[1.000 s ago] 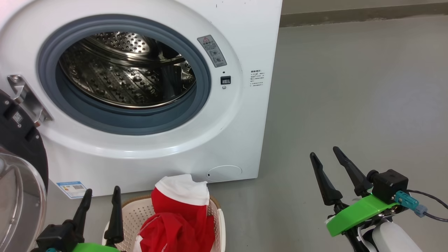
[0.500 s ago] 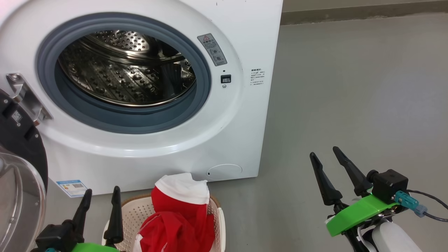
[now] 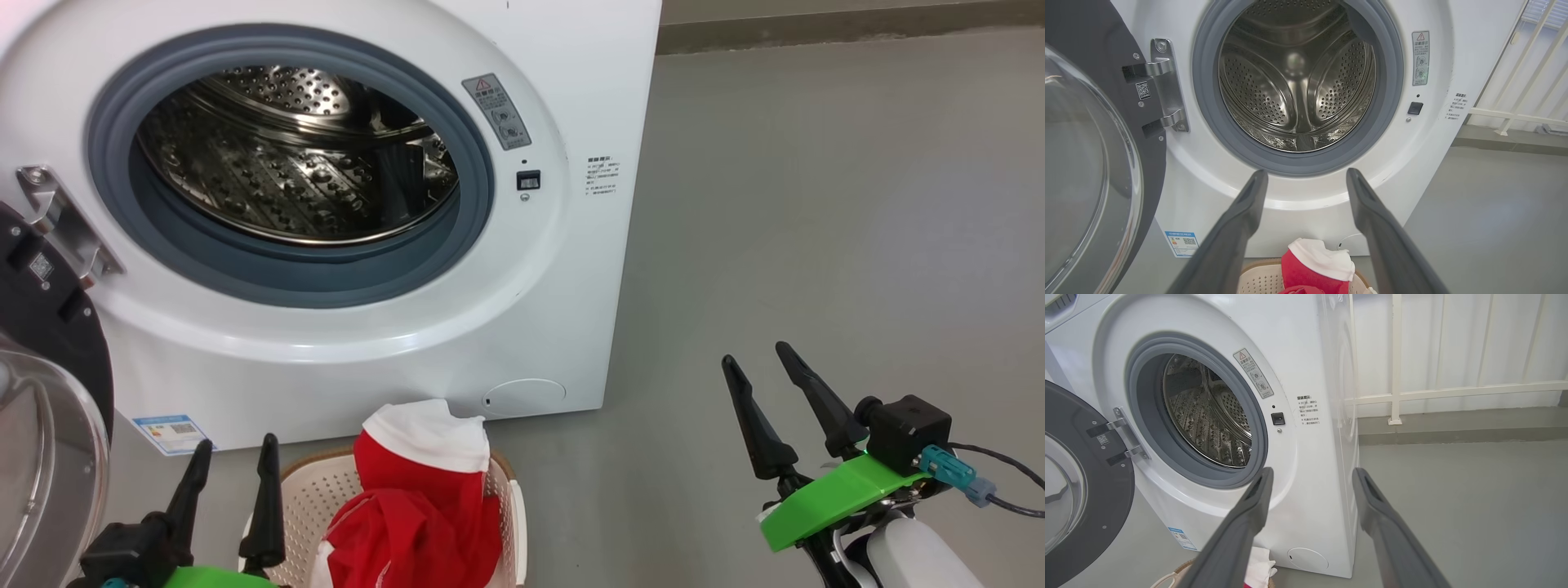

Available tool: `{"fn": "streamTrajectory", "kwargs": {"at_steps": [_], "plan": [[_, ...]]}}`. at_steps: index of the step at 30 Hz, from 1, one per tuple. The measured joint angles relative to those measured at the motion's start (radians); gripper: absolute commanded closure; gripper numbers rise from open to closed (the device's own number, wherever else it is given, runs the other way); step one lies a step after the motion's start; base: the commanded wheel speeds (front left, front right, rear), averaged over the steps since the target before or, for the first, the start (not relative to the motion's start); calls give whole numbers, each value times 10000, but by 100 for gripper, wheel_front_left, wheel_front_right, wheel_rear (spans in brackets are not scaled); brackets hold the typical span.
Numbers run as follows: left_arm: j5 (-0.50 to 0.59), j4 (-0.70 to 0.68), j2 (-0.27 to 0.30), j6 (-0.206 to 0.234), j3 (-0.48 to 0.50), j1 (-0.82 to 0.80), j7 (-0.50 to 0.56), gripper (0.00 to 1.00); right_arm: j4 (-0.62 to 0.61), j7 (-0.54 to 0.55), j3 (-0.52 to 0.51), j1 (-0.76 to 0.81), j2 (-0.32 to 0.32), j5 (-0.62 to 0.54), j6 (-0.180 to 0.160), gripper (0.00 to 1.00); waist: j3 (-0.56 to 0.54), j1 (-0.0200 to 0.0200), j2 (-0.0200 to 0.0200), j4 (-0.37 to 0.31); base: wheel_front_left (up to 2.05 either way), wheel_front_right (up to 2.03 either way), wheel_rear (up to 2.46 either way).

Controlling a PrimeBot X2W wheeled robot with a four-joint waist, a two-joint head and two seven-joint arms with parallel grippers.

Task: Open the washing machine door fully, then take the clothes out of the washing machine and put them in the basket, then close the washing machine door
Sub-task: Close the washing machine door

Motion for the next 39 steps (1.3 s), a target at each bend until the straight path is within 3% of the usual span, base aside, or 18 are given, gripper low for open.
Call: {"fn": "streamTrajectory", "kwargs": {"at_steps": [15,39], "plan": [[-188,-38,38,0,-48,-1,0,0,46,0,15,0,4,2,0,0,20,0,0,12,-107,107,0],[-257,90,104,10,-238,-14,0,0,144,0,54,0,8,15,0,0,-57,0,0,266,-3,3,0]]}}
